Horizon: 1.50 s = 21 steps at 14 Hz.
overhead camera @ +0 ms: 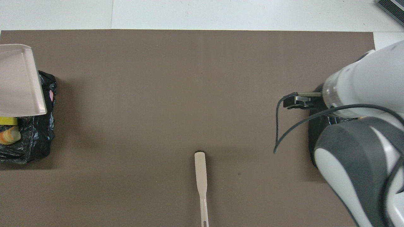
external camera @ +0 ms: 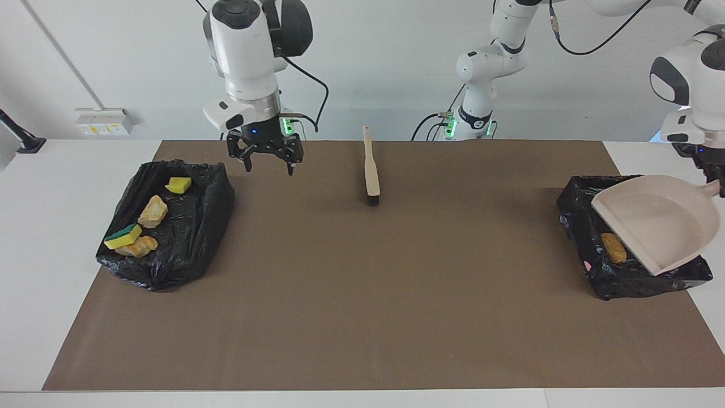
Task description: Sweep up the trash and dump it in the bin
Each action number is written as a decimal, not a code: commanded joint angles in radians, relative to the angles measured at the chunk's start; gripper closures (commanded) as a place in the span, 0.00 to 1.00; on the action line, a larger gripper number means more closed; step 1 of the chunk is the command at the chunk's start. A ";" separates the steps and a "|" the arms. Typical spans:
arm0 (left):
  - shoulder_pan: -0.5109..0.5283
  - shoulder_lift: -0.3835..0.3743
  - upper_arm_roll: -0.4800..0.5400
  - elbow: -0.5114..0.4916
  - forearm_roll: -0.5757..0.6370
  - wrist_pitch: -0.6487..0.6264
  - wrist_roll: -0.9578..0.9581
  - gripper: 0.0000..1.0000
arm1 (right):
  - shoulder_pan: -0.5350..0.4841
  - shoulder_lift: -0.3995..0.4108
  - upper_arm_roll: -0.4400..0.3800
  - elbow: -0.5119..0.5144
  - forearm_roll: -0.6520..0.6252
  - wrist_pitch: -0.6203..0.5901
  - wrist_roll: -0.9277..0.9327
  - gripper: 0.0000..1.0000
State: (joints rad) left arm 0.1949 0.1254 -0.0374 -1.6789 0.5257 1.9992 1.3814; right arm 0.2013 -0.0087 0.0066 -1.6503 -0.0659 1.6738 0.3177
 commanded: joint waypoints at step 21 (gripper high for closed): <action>-0.795 0.523 0.022 0.381 -0.487 -0.140 -1.809 1.00 | -0.013 -0.091 -0.198 0.037 0.012 -0.161 -0.183 0.00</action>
State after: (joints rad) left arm -0.5752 0.5548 -0.0399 -1.4479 0.0588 1.9139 -0.3565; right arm 0.1979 -0.0942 -0.1978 -1.6085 -0.0632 1.5240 0.1421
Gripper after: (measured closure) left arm 0.678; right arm 0.000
